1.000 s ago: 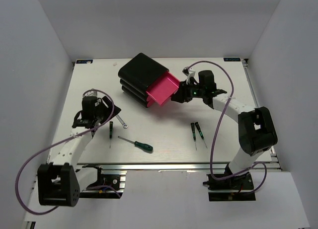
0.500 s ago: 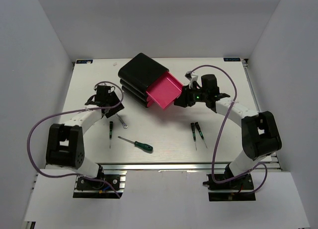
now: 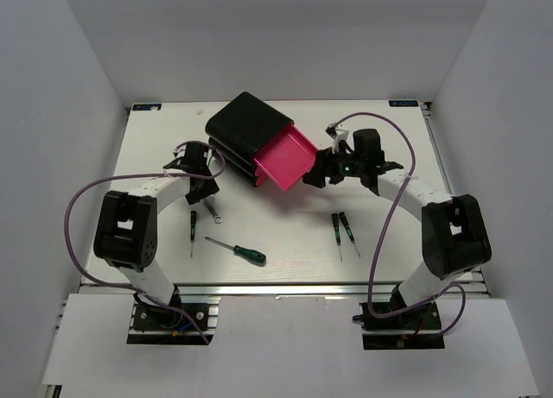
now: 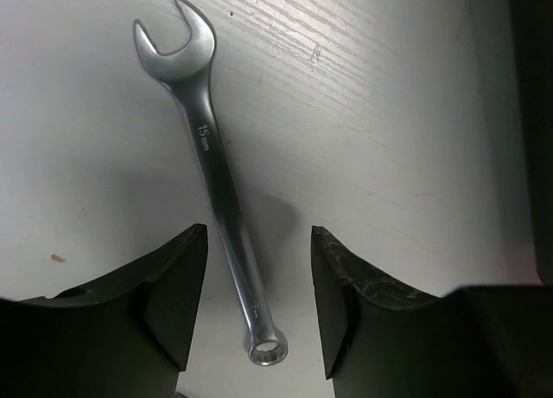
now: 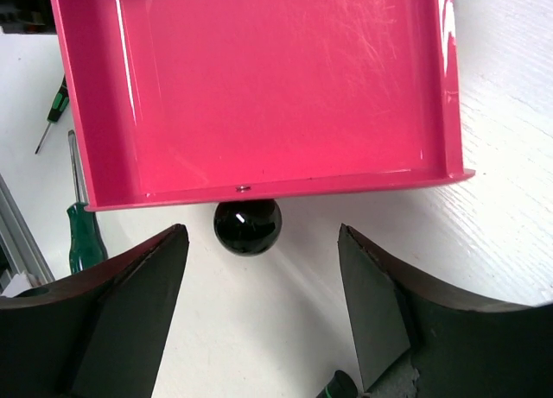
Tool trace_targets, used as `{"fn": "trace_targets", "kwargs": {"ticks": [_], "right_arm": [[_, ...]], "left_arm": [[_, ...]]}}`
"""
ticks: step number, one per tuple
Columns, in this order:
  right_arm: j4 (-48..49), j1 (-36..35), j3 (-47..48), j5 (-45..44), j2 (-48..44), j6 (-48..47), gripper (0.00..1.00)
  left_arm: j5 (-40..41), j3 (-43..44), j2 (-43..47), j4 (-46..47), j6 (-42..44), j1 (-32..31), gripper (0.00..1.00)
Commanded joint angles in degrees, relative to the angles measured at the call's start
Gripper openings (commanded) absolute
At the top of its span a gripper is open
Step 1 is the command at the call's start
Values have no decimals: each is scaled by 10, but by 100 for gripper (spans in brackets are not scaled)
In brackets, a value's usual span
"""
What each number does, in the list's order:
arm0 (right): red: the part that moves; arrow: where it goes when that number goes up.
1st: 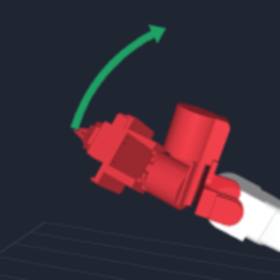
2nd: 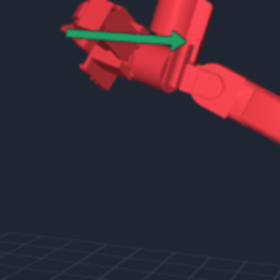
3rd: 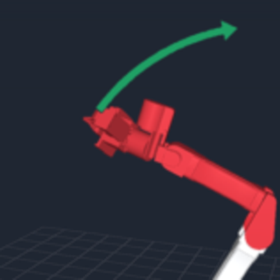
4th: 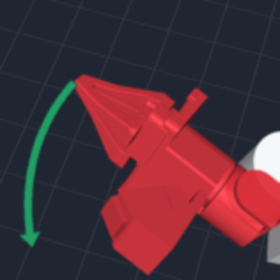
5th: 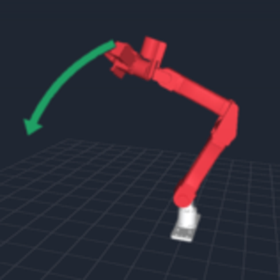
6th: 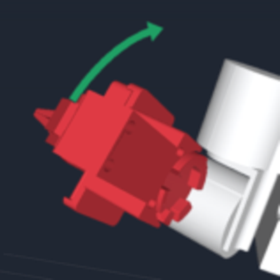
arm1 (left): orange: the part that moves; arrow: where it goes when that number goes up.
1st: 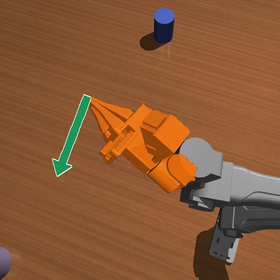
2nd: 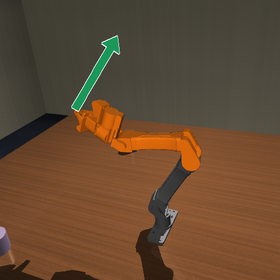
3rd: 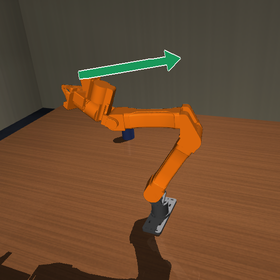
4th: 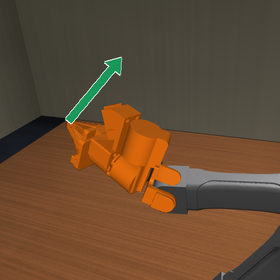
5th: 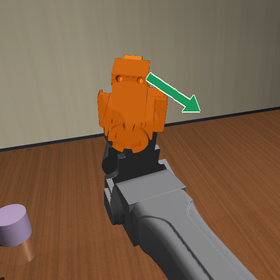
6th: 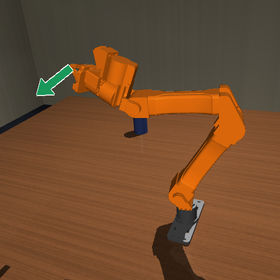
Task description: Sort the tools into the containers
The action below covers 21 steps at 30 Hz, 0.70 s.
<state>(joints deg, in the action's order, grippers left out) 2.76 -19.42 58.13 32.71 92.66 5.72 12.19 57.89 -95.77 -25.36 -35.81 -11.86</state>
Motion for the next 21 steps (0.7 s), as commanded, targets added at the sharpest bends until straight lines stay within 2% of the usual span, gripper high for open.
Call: {"fn": "trace_targets", "kwargs": {"ticks": [1, 6, 10, 12, 16, 21], "right_arm": [[-5, 9, -9, -1, -33, -11, 76], [-7, 19, -22, 0, -54, -18, 76], [-7, 25, -35, 0, -74, -19, 76], [-7, 30, -41, 0, -79, -17, 76], [-7, 35, -47, 3, -86, -11, 76], [-7, 39, -51, 7, -94, -14, 76]], "left_arm": [[35, 35, -23, -28, 2, -13, 60], [49, 55, -75, -41, -3, -18, 52], [50, 47, -86, -35, -7, -17, 49], [45, 35, -88, -26, -7, -17, 45], [30, 25, -100, -19, -6, -18, 14], [15, 10, -87, -6, -6, -17, 0]]}}
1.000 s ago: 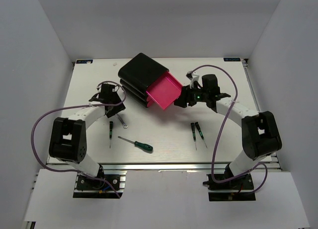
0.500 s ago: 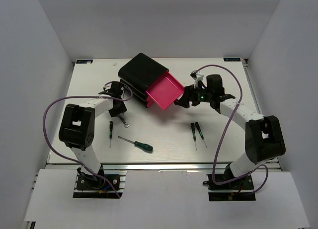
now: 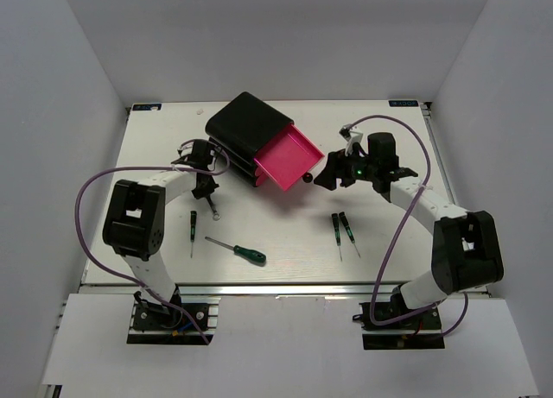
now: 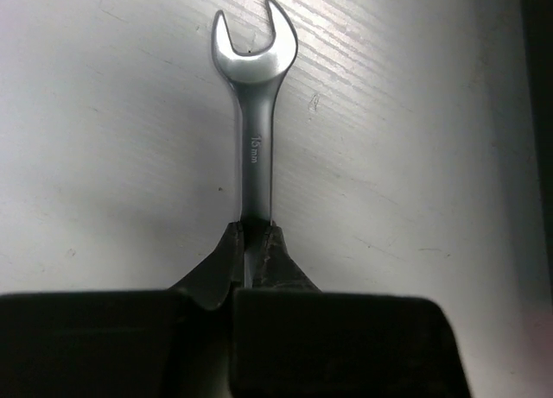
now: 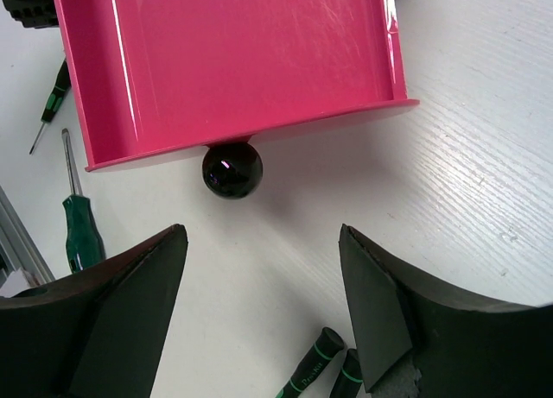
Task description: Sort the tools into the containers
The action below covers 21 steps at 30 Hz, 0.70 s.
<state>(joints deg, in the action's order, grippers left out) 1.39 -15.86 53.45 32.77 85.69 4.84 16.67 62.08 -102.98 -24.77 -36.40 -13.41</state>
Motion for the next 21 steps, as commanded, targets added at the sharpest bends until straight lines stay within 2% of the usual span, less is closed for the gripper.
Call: {"fn": "trace_targets", "kwargs": {"ticks": [1, 12, 19, 20, 21], "right_arm": [[6, 4, -5, 7, -25, -5, 76], [17, 5, -18, 10, -40, -3, 76], [22, 5, -23, 12, -37, -2, 76], [22, 5, -22, 12, -37, -2, 76], [22, 5, -22, 12, -35, -2, 76]], "left_arm": [[-30, -34, -12, -12, 0, -1, 0], [-74, -48, 114, -27, 5, -1, 0], [-91, -74, 149, -30, -3, -1, 0], [-95, -77, 148, -20, -3, -1, 0], [-101, -82, 147, -12, -3, -1, 5]]}}
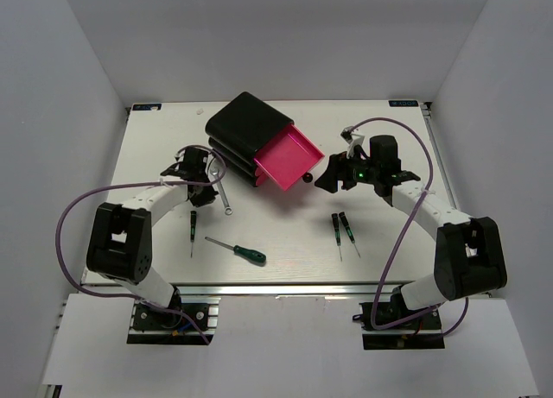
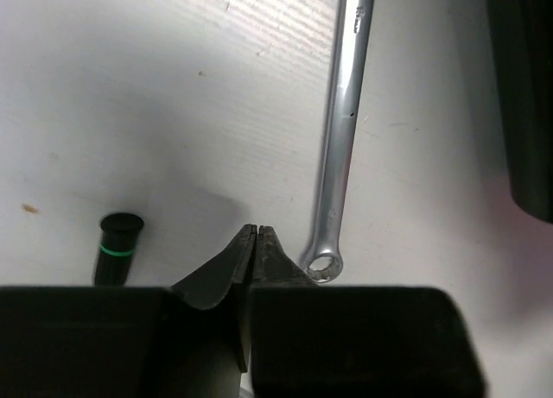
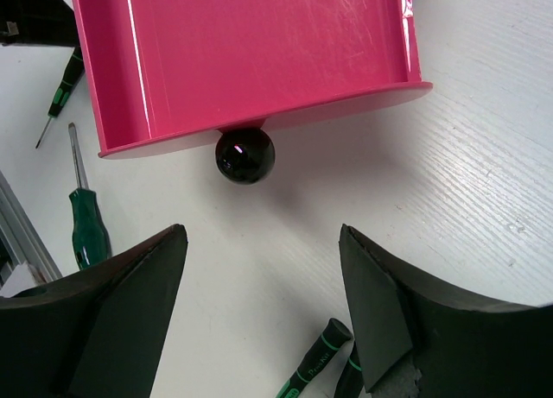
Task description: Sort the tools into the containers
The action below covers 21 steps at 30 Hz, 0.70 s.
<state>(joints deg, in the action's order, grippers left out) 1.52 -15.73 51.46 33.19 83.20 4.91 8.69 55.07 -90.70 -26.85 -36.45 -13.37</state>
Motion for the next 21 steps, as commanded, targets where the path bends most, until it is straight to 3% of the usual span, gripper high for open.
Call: {"fn": "trace_targets", "kwargs": {"ticks": [1, 3, 5, 21], "right_arm": [[21, 3, -1, 7, -10, -3, 77], [21, 3, -1, 6, -8, -4, 76], [21, 3, -1, 5, -7, -5, 76], [23, 3, -15, -8, -18, -5, 77]], "left_arm": [[-30, -12, 20, 15, -3, -4, 18], [-33, -6, 7, 29, -2, -8, 31], [-33, 16, -22, 33, 2, -16, 38], [7, 139, -170, -8, 44, -24, 43]]}}
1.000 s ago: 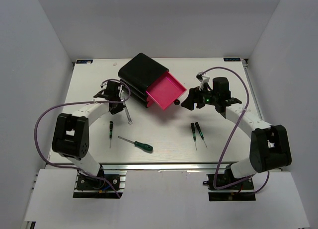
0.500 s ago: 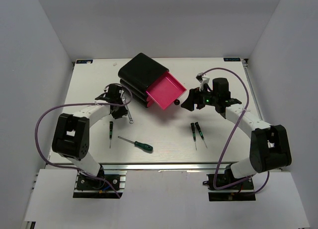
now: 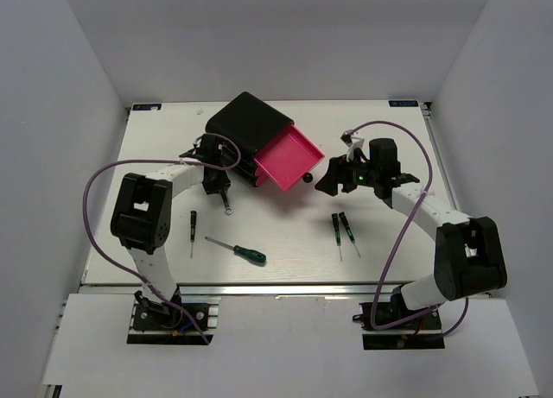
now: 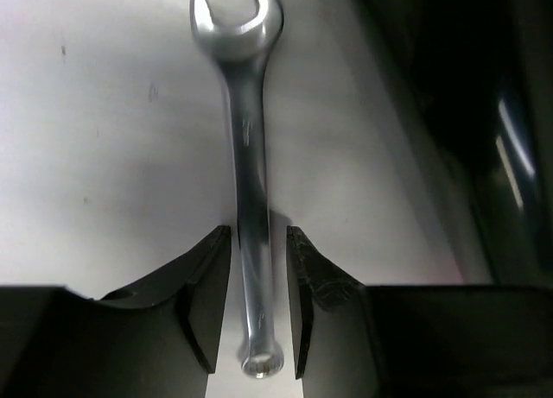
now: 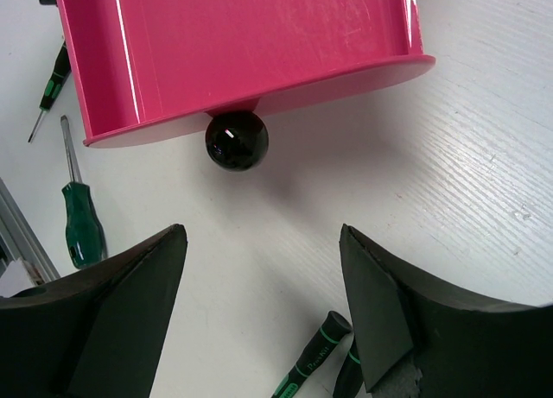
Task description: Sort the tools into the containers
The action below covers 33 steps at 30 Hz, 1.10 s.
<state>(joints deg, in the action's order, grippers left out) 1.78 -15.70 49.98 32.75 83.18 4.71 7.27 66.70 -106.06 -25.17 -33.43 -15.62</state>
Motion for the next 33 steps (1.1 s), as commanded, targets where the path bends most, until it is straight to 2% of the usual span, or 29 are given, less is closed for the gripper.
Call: {"fn": "trace_targets", "kwargs": {"ticks": [1, 5, 9, 23, 28, 33], "right_arm": [[21, 4, 1, -3, -18, -4, 77], [21, 8, 2, -2, -19, -3, 77], [20, 9, 3, -2, -19, -2, 77], [20, 10, 5, 3, -22, -2, 77], [19, 10, 6, 5, -21, -1, 77], [18, 10, 8, 2, -22, -1, 77]], "left_arm": [[27, 26, -30, -31, 14, -2, 42], [39, 20, -42, -45, 21, -2, 42], [50, 1, -40, -57, 22, -1, 35], [69, -157, 24, -61, 28, -1, 34], [58, -160, 14, -50, 42, -1, 34], [46, -121, -21, -49, 64, -1, 34]]}}
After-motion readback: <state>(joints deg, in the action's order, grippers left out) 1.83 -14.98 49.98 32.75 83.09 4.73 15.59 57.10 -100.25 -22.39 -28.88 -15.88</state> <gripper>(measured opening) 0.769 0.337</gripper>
